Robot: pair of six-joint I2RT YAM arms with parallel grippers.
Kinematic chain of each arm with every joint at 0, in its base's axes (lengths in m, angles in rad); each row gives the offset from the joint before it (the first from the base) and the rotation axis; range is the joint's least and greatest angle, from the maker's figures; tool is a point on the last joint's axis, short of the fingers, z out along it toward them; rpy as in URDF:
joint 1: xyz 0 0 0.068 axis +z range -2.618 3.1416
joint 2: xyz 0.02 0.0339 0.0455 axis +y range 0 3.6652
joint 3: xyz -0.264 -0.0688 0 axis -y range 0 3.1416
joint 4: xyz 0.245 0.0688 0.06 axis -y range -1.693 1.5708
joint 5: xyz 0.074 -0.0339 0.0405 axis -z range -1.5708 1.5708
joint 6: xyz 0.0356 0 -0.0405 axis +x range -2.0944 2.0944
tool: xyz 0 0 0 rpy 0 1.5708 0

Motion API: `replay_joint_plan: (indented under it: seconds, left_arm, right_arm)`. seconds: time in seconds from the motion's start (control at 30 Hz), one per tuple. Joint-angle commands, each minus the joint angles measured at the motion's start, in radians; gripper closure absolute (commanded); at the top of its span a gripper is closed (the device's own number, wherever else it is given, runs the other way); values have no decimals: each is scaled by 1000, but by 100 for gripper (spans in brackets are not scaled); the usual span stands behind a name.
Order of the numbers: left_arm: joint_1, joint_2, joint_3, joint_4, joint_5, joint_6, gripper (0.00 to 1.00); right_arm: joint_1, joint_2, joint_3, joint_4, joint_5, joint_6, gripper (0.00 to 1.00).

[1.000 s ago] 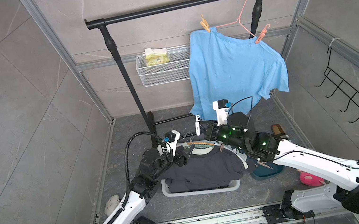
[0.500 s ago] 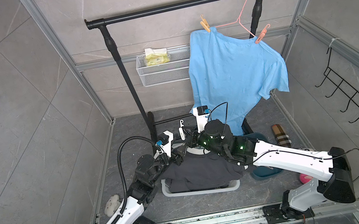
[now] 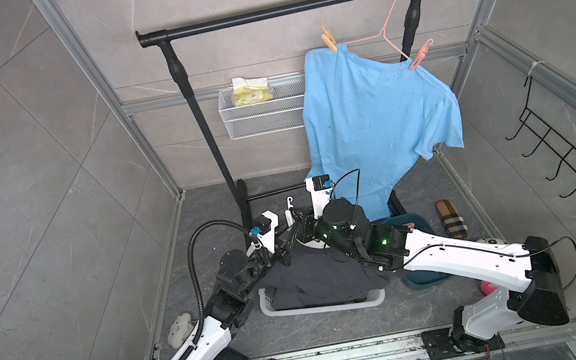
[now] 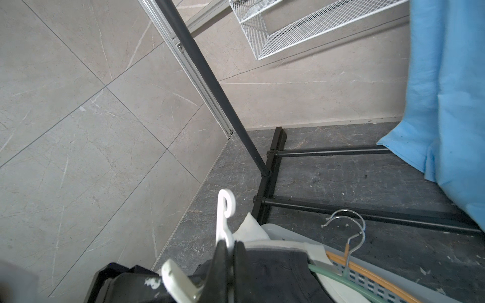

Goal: Use clothespins to secure the t-shirt on both sides of the hanger
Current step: Open the clothespin.

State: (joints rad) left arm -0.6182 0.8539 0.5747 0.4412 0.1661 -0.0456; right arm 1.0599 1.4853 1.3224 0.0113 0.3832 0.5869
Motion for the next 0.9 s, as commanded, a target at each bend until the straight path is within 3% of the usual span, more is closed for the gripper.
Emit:
replay_joint_plan:
  seconds: [0.0, 0.07, 0.17, 0.37, 0.43, 0.5, 0.67, 0.87]
  left_arm:
    - [0, -25, -4, 64, 21, 34, 88]
    - [1, -29, -6, 63, 21, 44, 98]
    - [0, -39, -14, 64, 27, 66, 100]
    - [1, -85, -24, 11, 79, 195, 100]
    - [1, -99, -20, -16, 97, 249, 100]
    - [0, -109, -20, -35, 98, 285, 100]
    - [0, -115, 11, -129, 95, 373, 100]
    - [0, -121, 7, -148, 91, 446, 100]
  right_arm:
    - [10, 2, 20, -43, 7, -1, 100]
    - [10, -2, 14, -50, 11, 1, 100]
    - [10, -14, 16, -65, 17, -16, 92]
    - [9, -92, 30, -198, 82, -139, 54]
    - [9, -139, 7, -208, 78, -201, 33]
    - [9, -187, -21, -202, 44, -272, 22]
    - [9, -250, -23, -237, -80, -375, 16]
    - [9, -183, 70, -318, -222, -318, 4]
